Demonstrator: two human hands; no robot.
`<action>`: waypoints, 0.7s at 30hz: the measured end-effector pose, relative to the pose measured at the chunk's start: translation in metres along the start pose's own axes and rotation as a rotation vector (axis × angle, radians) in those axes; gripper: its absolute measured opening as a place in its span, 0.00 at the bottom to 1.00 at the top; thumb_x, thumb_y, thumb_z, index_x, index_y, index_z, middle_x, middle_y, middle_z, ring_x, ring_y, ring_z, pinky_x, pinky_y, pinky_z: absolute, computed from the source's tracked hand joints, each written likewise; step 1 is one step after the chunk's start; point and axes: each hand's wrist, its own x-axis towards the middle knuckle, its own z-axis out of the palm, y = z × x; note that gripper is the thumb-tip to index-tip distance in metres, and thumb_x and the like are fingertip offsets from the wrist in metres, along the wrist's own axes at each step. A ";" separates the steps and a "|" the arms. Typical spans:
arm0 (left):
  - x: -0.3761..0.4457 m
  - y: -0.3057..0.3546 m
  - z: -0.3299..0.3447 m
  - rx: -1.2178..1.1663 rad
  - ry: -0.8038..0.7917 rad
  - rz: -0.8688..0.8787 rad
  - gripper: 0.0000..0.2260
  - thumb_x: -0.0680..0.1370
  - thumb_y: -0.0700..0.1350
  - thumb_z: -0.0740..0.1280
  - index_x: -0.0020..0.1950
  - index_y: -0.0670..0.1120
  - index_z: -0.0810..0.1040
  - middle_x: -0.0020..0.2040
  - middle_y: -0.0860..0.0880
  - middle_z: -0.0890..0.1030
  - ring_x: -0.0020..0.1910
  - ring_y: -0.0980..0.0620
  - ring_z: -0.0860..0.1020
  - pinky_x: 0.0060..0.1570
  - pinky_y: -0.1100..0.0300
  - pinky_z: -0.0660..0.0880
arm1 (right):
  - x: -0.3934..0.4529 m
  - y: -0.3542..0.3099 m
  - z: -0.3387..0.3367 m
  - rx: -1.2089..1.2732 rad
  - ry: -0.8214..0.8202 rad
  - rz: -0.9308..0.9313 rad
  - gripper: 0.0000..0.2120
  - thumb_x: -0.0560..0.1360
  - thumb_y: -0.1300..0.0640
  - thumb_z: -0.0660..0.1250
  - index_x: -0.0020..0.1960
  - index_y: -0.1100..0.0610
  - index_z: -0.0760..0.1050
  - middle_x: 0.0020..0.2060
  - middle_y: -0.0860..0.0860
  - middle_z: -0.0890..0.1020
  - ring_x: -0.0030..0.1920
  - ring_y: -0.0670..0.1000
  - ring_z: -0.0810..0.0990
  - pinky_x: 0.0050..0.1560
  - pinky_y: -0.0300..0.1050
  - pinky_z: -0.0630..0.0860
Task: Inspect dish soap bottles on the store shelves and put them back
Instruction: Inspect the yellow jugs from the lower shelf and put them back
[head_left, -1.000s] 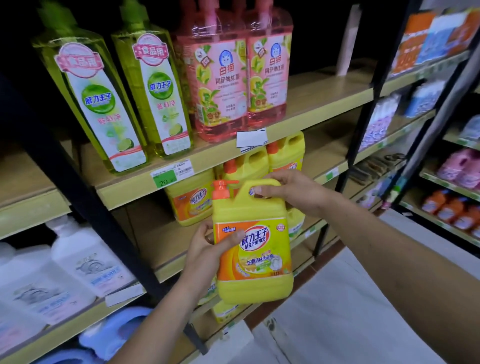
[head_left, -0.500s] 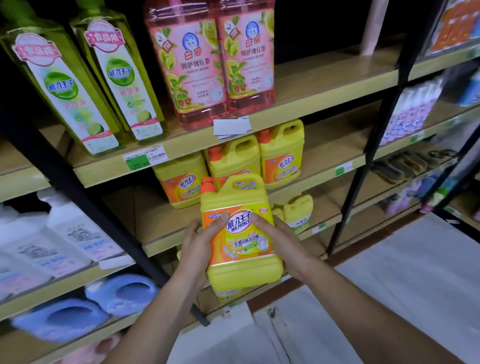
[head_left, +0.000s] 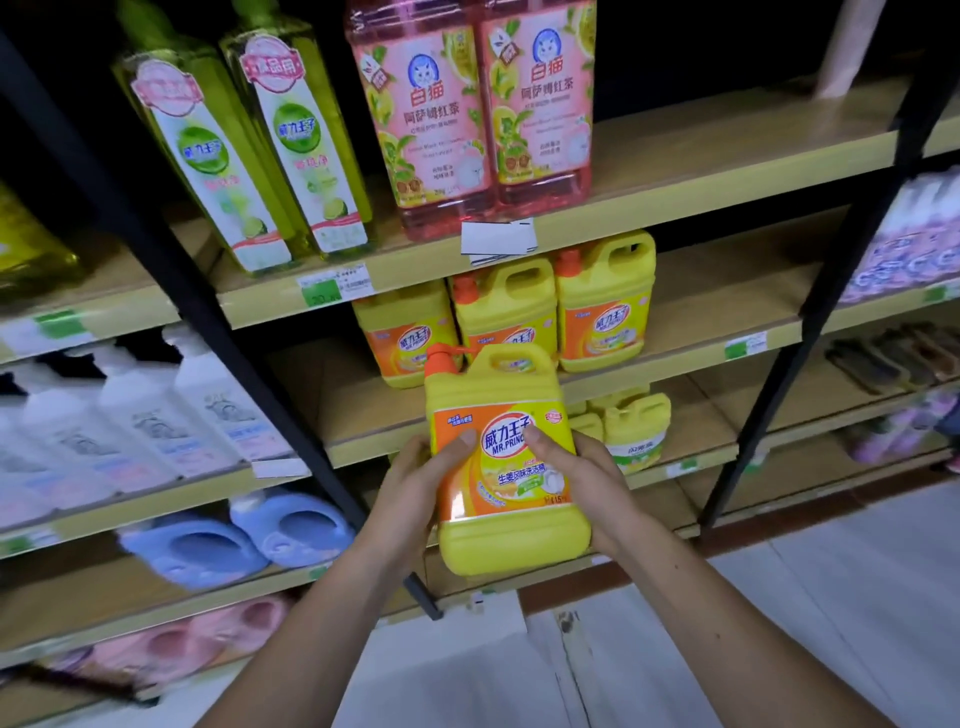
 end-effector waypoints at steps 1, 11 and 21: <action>-0.002 0.001 -0.004 0.033 -0.015 0.009 0.34 0.73 0.57 0.82 0.73 0.44 0.78 0.64 0.42 0.87 0.62 0.36 0.86 0.65 0.38 0.80 | 0.000 0.000 0.002 0.004 -0.020 -0.008 0.23 0.68 0.37 0.82 0.57 0.48 0.88 0.55 0.55 0.90 0.55 0.59 0.90 0.49 0.52 0.87; -0.002 0.048 -0.048 0.192 -0.110 0.041 0.31 0.70 0.50 0.84 0.70 0.42 0.81 0.63 0.40 0.87 0.57 0.36 0.88 0.46 0.48 0.85 | 0.005 -0.023 0.036 -0.114 -0.151 -0.142 0.35 0.69 0.39 0.82 0.71 0.48 0.76 0.64 0.50 0.87 0.64 0.54 0.86 0.64 0.57 0.82; 0.018 0.078 -0.040 0.063 -0.312 0.145 0.22 0.75 0.38 0.77 0.69 0.41 0.82 0.65 0.37 0.85 0.60 0.37 0.87 0.52 0.50 0.85 | -0.002 -0.060 0.045 -0.118 -0.142 -0.266 0.34 0.71 0.57 0.80 0.74 0.56 0.73 0.64 0.56 0.86 0.64 0.60 0.85 0.67 0.66 0.80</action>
